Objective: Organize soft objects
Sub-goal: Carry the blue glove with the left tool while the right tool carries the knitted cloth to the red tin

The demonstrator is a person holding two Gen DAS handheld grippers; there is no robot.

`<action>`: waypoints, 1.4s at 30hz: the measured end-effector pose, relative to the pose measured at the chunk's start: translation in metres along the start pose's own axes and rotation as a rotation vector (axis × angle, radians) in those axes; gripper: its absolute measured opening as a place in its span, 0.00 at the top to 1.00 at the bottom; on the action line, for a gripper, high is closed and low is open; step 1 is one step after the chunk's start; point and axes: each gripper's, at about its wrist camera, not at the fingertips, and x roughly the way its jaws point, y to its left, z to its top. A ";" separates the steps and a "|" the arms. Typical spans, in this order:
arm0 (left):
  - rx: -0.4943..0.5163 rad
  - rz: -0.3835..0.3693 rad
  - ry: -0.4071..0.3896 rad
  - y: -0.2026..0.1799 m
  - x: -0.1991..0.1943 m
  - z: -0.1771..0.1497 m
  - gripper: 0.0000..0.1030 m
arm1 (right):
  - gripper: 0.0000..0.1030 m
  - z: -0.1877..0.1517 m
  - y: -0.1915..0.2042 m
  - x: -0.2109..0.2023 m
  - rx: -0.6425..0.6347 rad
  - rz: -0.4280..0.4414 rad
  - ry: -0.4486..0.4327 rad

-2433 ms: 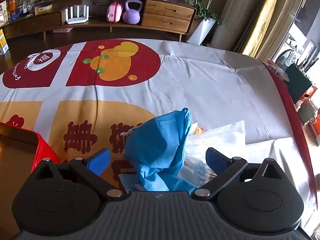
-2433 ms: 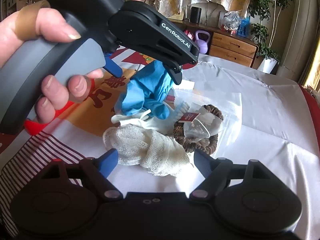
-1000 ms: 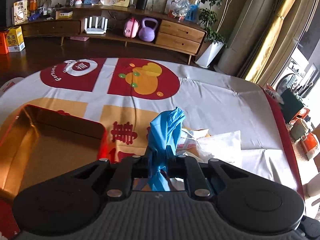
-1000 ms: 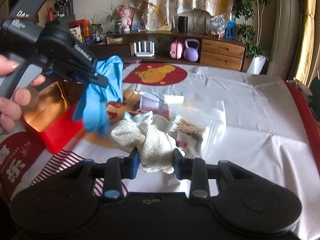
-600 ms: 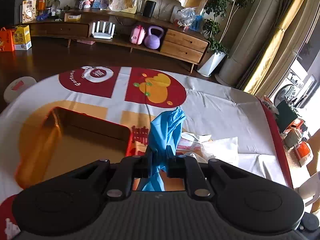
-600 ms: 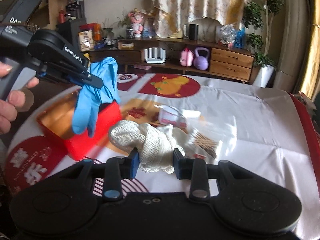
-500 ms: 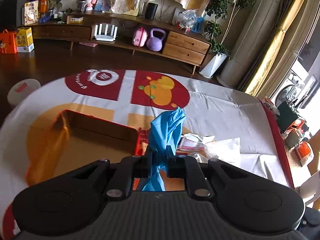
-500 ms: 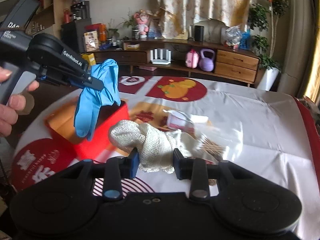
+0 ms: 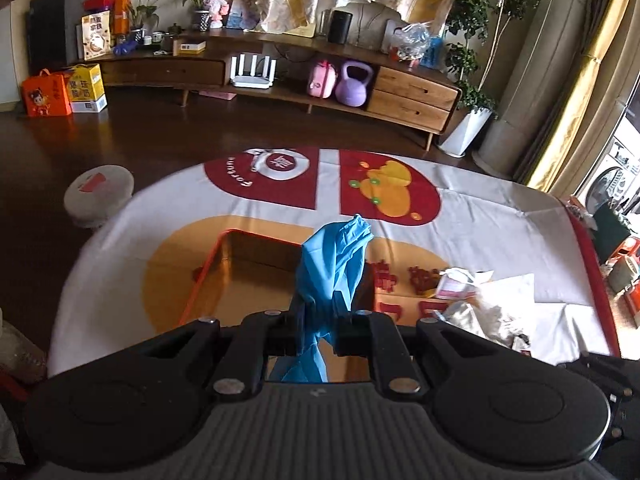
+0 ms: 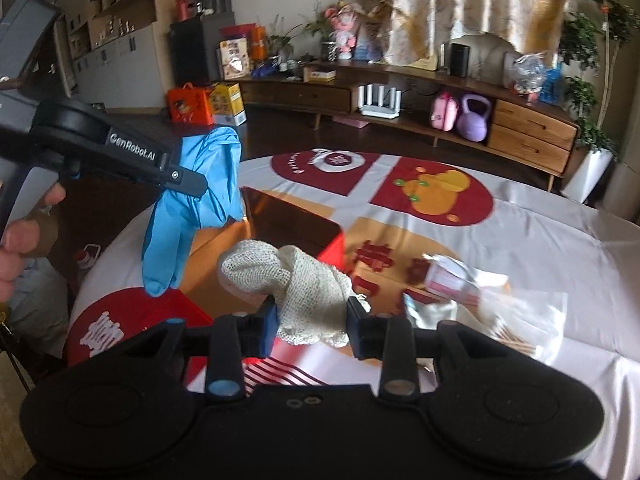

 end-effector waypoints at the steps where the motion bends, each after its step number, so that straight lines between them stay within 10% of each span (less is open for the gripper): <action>1: 0.002 0.009 0.000 0.004 -0.001 0.000 0.88 | 0.67 0.004 0.003 0.004 -0.002 0.003 0.006; 20: -0.010 0.074 0.061 0.060 0.034 0.002 0.88 | 0.68 0.064 0.042 0.100 -0.066 -0.007 0.101; 42: 0.008 0.104 0.180 0.066 0.122 -0.001 0.88 | 0.67 0.060 0.036 0.190 -0.105 -0.019 0.234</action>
